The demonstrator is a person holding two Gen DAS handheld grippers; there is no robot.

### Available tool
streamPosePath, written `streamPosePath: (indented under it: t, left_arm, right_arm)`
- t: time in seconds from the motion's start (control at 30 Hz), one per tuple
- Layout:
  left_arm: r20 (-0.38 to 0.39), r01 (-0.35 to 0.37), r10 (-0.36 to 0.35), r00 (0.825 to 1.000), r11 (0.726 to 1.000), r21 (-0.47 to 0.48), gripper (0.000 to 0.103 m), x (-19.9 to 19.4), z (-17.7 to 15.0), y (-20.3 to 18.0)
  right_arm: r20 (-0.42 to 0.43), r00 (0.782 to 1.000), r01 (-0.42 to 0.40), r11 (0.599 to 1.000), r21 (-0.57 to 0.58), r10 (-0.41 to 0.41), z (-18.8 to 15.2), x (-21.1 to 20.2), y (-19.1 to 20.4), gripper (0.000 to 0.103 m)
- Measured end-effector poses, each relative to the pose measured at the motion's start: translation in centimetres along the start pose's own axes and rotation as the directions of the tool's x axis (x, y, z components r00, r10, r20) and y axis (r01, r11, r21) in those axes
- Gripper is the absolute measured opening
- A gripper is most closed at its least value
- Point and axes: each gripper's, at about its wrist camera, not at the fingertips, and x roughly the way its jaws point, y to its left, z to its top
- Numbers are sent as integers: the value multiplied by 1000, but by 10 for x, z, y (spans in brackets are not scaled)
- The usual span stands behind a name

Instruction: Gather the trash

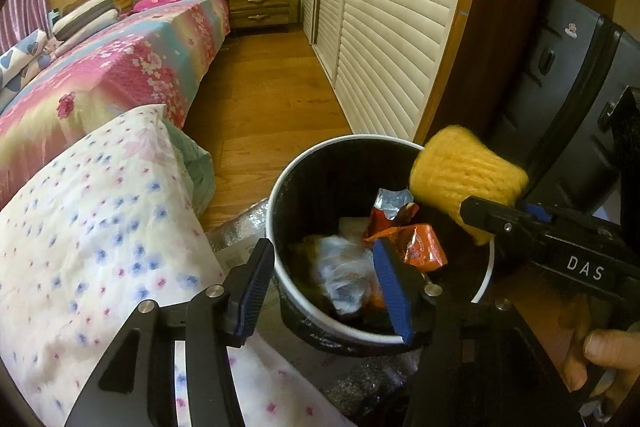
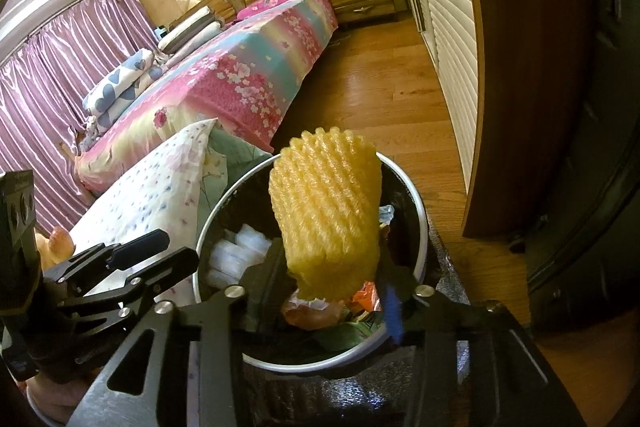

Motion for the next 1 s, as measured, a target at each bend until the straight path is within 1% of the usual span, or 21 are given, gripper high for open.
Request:
streamPosePath:
  t: [0.07,0.1,0.13,0.27,0.3,0.33,0.4,0.47,0.5,0.6,0.63,0.73,0.83,0.87,0.9,0.93,1.0]
  left_arm:
    - [6,0,0,1000,1000,-13,52,-7,-5,3]
    - [10,0,0,1000,1000,-18,52,-10,-7,6]
    - [14,0,1,1000,1000,-24,52,-14,-10,7]
    - [54,7,-2,999,996,-84,53,-40,-30,17]
    - [66,10,-4,998,995,-102,53,-47,-35,20]
    - [78,13,-3,997,993,-121,53,-53,-41,23]
    - [110,18,0,994,986,-168,55,-69,-58,29]
    - [138,18,9,990,980,-199,58,-83,-73,34]
    - [150,13,19,988,977,-215,60,-90,-81,36]
    - [177,11,36,984,966,-259,62,-111,-108,45]
    - [181,6,44,983,964,-268,62,-116,-116,47]
    - [201,-25,84,976,960,-279,62,-135,-138,50]
    - [228,-59,129,965,955,-292,62,-156,-157,51]
    - [238,-68,143,961,953,-295,64,-163,-162,49]
    - [253,-86,166,953,950,-300,69,-172,-168,50]
    - [265,-101,184,946,948,-301,71,-180,-172,51]
    - [305,-132,224,925,946,-296,73,-201,-181,49]
  right_arm:
    - [2,1000,-6,1000,4,6,-1,-2,1,51]
    - [4,1000,-9,1000,5,9,-2,-3,2,58]
    - [9,1000,-9,1000,4,9,-3,-4,4,62]
    - [24,1000,-18,1000,13,18,-5,-11,8,62]
    - [32,999,-23,1000,19,23,-7,-15,10,64]
    - [44,999,-32,999,30,31,-10,-20,13,69]
    - [65,997,-48,998,46,45,-15,-29,17,75]
    - [91,994,-59,997,52,55,-23,-39,24,76]
    - [105,993,-64,997,47,59,-30,-45,31,79]
    - [138,987,-86,995,41,79,-43,-58,45,87]
    - [151,985,-95,995,40,88,-48,-63,51,89]
    - [170,981,-101,995,13,97,-59,-71,67,90]
    - [190,977,-99,995,-17,100,-67,-77,80,90]
    - [196,975,-98,995,-28,102,-70,-79,84,90]
    - [204,974,-97,995,-36,102,-73,-81,88,90]
    - [214,972,-95,994,-45,103,-75,-85,92,90]
    - [236,966,-88,993,-75,103,-78,-93,100,90]
